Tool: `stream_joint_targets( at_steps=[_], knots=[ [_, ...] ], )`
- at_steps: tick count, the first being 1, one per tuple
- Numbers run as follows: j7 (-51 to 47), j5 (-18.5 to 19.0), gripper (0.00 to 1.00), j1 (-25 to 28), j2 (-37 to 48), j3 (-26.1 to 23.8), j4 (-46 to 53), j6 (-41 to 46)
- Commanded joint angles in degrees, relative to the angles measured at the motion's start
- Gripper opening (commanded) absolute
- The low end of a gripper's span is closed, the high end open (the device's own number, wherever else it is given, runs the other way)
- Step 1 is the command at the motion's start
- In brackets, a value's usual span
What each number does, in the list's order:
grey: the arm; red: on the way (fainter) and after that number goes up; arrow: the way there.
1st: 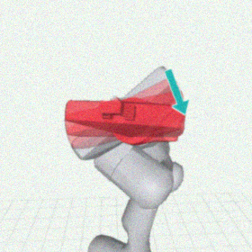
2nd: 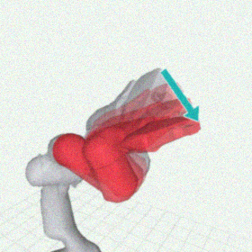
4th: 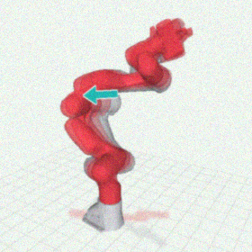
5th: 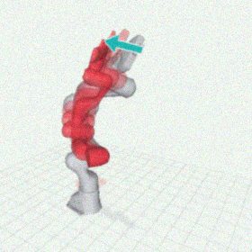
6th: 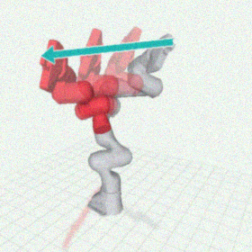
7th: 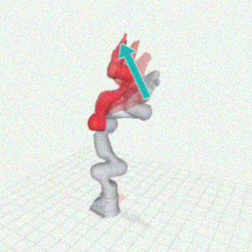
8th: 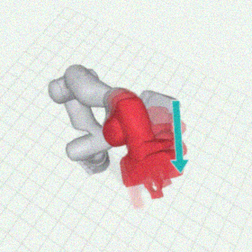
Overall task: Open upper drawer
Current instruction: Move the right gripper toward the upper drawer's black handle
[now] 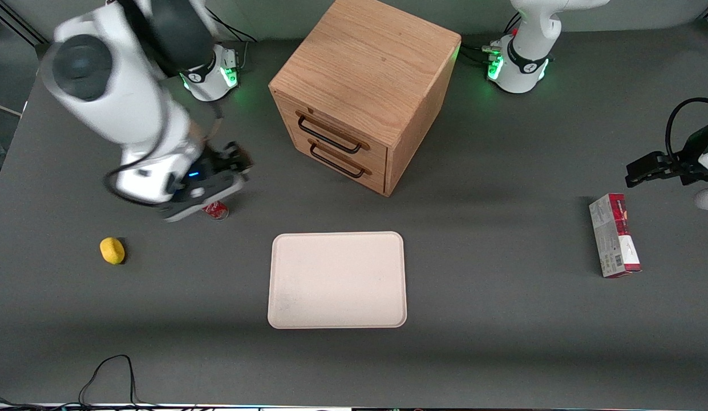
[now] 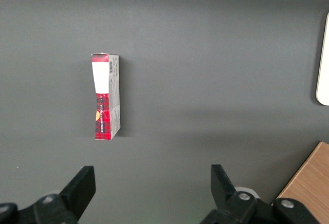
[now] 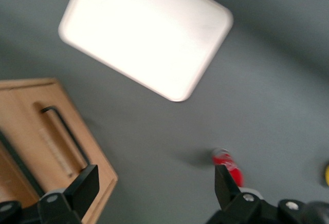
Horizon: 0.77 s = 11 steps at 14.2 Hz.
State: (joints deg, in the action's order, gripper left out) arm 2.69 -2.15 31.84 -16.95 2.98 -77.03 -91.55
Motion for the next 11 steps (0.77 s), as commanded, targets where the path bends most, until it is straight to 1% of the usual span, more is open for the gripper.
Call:
stream_joint_targets(
  at_steps=[1, 5, 8, 11],
  knots=[
    [2.9, -0.1, 1.00, 5.7, -2.3, 0.8, 2.1, 1.0],
    [8.5, 0.0, 1.00, 11.1, -2.3, 0.8, -0.2, 0.8],
    [11.4, 0.3, 1.00, 13.5, -1.3, 0.9, -2.3, 0.5],
    [13.1, 0.2, 1.00, 13.9, 0.7, 0.9, -4.2, -0.6]
  ],
)
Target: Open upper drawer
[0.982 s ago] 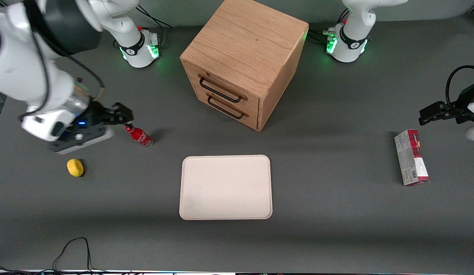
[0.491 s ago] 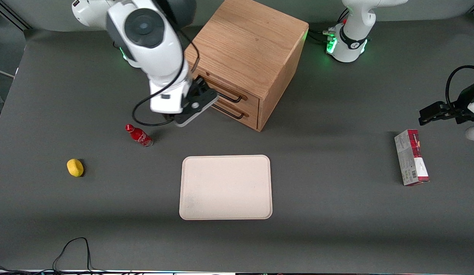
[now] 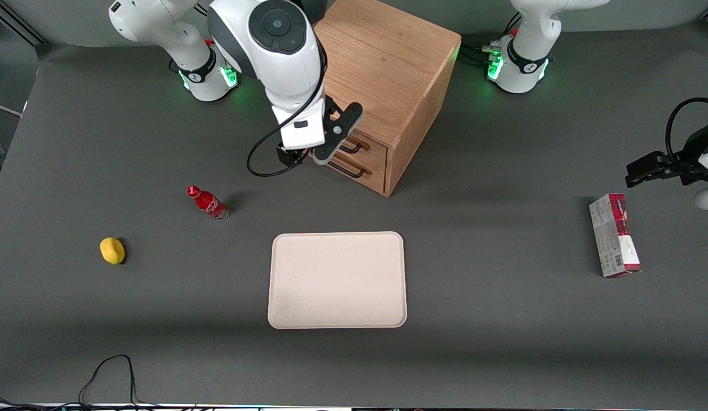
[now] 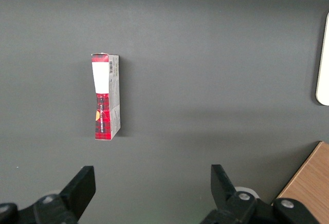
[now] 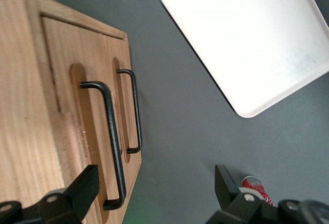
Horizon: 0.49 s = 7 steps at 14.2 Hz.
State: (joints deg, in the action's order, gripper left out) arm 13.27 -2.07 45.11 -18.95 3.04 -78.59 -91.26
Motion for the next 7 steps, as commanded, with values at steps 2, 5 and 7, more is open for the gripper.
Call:
stream_joint_targets(
  at_steps=[2, 5, 7],
  knots=[
    [3.0, 0.1, 1.00, 0.7, 6.2, 0.8, -8.0, -4.7],
    [3.8, -0.3, 1.00, 0.9, 8.6, 0.8, -12.2, -7.7],
    [5.6, -0.9, 1.00, 0.9, 8.4, 0.7, -12.4, -7.6]
  ],
)
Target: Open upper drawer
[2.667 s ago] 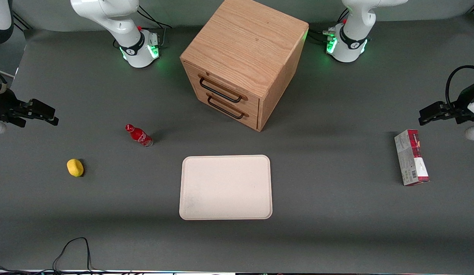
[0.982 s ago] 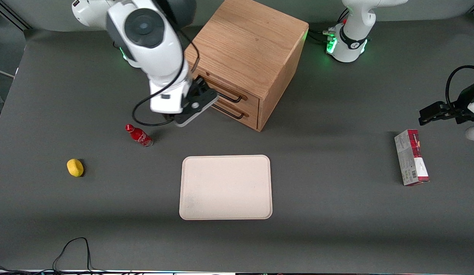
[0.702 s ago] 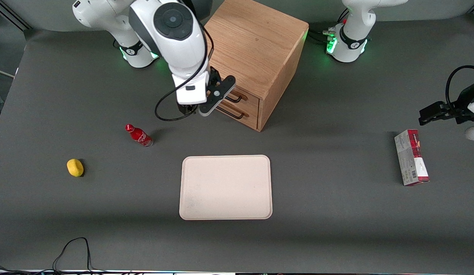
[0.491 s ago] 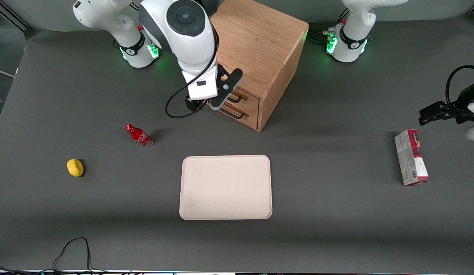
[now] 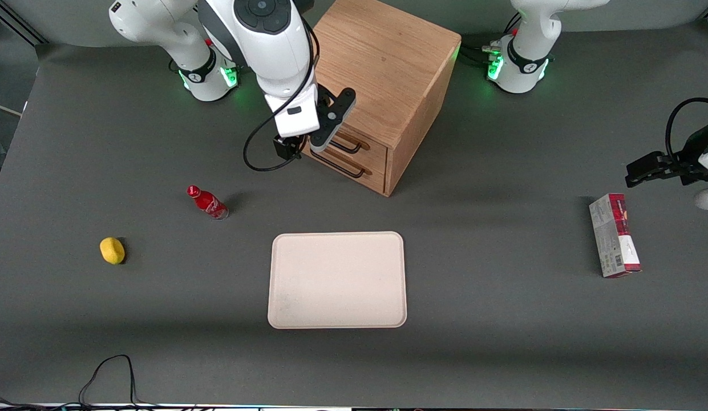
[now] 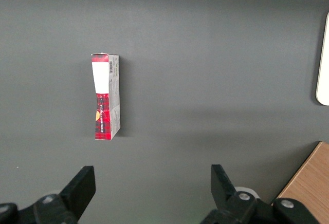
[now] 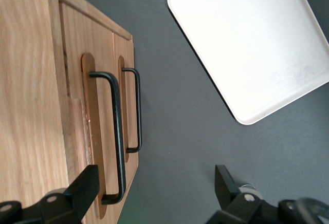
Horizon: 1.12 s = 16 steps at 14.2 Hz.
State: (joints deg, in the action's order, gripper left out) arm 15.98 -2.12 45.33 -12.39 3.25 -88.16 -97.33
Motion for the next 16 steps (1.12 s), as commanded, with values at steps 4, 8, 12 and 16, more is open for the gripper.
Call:
stream_joint_targets(
  at_steps=[4, 8, 12, 16],
  knots=[
    [6.7, -6.2, 1.00, 0.7, 1.8, 0.6, -3.0, -0.9],
    [7.0, -7.1, 1.00, 0.7, 1.4, 0.9, -3.2, -1.1],
    [7.2, -7.1, 1.00, 0.7, 1.4, 1.0, -6.7, -4.0],
    [7.2, -7.0, 1.00, 0.8, 1.5, 0.9, -9.9, -7.3]
  ],
)
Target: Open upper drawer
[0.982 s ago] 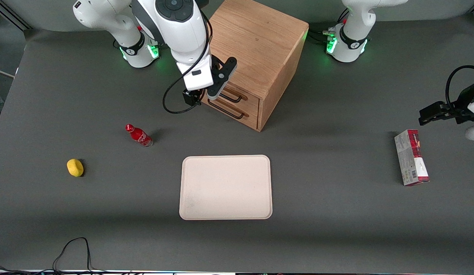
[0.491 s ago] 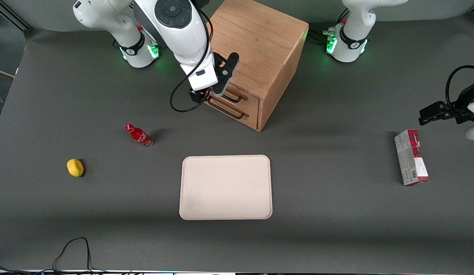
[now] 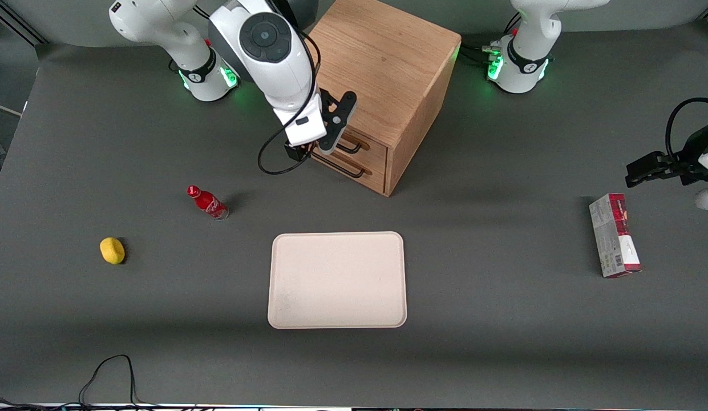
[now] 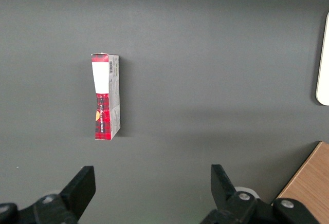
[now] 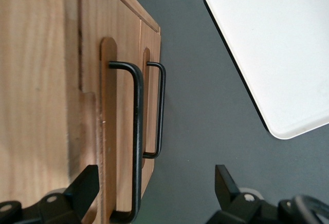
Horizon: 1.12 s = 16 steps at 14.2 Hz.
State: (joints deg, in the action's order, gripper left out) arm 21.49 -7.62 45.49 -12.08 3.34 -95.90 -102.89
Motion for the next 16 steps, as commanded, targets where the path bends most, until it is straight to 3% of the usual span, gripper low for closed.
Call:
stream_joint_targets(
  at_steps=[1, 16],
  knots=[
    [1.7, -1.5, 1.00, 0.7, 1.0, 0.8, -2.5, -2.1],
    [1.8, -0.7, 1.00, 0.7, -3.0, 0.8, -7.5, -11.0]
  ],
)
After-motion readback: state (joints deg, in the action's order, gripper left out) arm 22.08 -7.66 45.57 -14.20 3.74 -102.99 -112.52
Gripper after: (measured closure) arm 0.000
